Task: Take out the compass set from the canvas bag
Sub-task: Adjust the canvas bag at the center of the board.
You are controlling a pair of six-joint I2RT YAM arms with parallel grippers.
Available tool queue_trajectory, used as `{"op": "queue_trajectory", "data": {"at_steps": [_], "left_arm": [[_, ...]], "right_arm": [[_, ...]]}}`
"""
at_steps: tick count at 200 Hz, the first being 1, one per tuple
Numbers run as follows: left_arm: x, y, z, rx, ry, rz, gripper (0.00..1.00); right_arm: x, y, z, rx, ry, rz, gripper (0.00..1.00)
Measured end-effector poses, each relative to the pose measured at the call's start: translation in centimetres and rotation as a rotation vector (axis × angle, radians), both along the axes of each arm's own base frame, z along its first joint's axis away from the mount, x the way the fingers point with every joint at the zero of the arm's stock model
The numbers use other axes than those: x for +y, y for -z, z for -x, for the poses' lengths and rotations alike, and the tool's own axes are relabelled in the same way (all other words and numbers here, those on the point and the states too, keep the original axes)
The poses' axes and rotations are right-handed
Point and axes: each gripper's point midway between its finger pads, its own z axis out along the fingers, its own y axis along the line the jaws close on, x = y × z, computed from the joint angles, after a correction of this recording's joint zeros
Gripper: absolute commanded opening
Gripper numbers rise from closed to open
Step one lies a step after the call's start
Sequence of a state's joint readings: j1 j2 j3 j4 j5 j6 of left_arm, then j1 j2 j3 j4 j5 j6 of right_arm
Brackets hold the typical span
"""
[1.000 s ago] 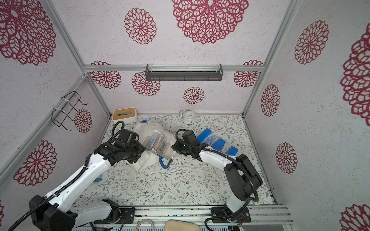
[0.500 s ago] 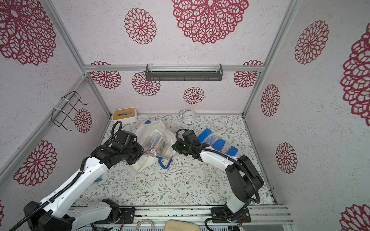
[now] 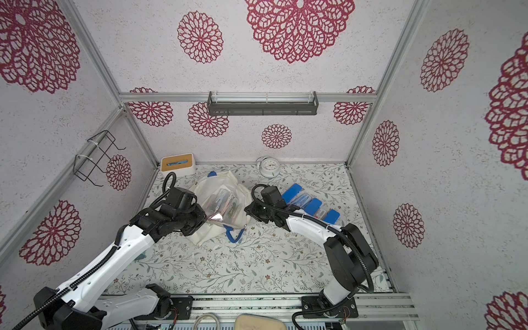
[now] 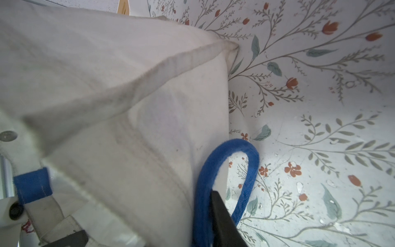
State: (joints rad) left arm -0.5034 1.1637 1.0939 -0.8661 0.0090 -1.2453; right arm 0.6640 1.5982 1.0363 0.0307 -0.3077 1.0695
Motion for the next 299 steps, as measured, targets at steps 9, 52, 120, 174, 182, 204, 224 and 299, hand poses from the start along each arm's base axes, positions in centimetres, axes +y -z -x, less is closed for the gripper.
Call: {"op": "queue_trajectory", "data": {"at_steps": [9, 52, 120, 174, 182, 204, 224, 299], "left_arm": [[-0.1, 0.0, 0.1, 0.000, 0.007, -0.003, 0.00], [-0.5, 0.1, 0.2, -0.004, 0.023, -0.020, 0.00], [-0.9, 0.2, 0.5, -0.006, 0.037, -0.031, 0.00], [-1.0, 0.2, 0.5, -0.011, 0.039, -0.041, 0.00], [-1.0, 0.2, 0.6, -0.011, 0.040, -0.042, 0.00], [-1.1, 0.2, 0.6, -0.012, 0.040, -0.045, 0.00], [-1.1, 0.2, 0.7, -0.014, 0.043, -0.048, 0.00], [-1.5, 0.3, 0.9, -0.018, 0.053, -0.061, 0.00]], "right_arm": [[0.0, 0.0, 0.0, 0.001, -0.003, 0.000, 0.34], [-0.4, 0.0, -0.1, 0.007, 0.003, 0.000, 0.43], [-1.1, -0.7, -0.2, 0.003, 0.015, -0.003, 0.53], [-1.6, -1.1, -0.4, -0.001, 0.027, -0.005, 0.65], [-1.7, -1.2, -0.4, -0.002, 0.028, -0.005, 0.67], [-2.4, -2.0, -0.2, -0.009, 0.037, -0.007, 0.72], [-3.1, -2.7, -0.1, -0.019, 0.047, -0.006, 0.74], [-5.4, -3.7, 0.3, -0.022, 0.077, 0.054, 0.58]]}}
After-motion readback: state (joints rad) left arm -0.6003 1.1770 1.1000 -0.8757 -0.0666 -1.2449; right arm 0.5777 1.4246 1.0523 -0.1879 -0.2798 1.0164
